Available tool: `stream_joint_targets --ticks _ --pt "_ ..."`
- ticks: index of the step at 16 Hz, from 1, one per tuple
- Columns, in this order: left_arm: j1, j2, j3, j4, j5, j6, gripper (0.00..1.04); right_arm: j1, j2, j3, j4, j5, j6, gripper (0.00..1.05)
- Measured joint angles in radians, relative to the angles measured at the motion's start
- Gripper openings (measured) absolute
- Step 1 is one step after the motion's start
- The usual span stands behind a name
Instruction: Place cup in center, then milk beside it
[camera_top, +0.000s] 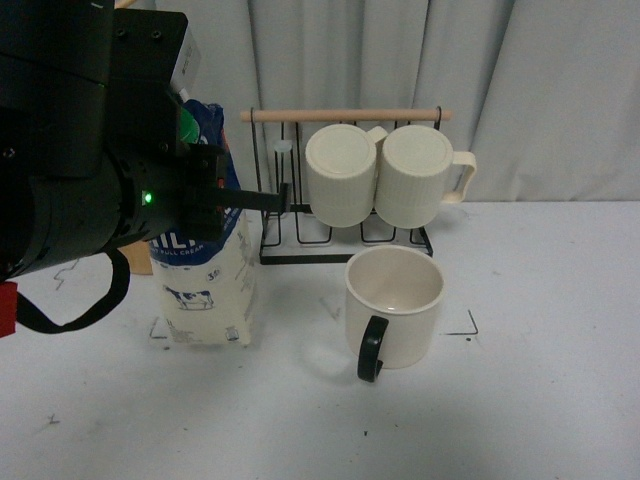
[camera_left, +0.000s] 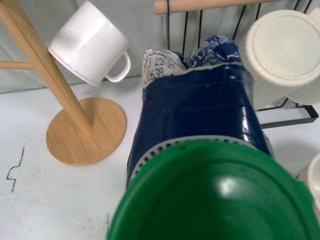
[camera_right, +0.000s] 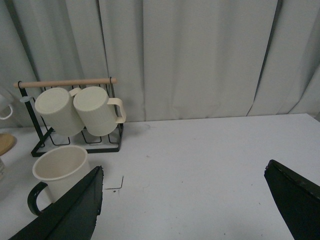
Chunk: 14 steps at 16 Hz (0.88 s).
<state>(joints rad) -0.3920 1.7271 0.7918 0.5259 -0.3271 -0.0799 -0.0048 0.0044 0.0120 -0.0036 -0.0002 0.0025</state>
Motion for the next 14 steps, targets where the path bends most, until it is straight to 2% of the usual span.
stream_joint_targets --ticks 3,8,14 --pt "-0.009 0.047 0.011 0.005 -0.044 -0.009 0.14 0.0 0.0 0.0 0.0 0.0 0.0 0.98" --pt "-0.077 0.065 0.014 0.024 -0.042 -0.054 0.14 0.0 0.0 0.0 0.0 0.0 0.0 0.98" --pt "-0.097 0.108 0.014 0.043 -0.089 -0.1 0.14 0.0 0.0 0.0 0.0 0.0 0.0 0.98"
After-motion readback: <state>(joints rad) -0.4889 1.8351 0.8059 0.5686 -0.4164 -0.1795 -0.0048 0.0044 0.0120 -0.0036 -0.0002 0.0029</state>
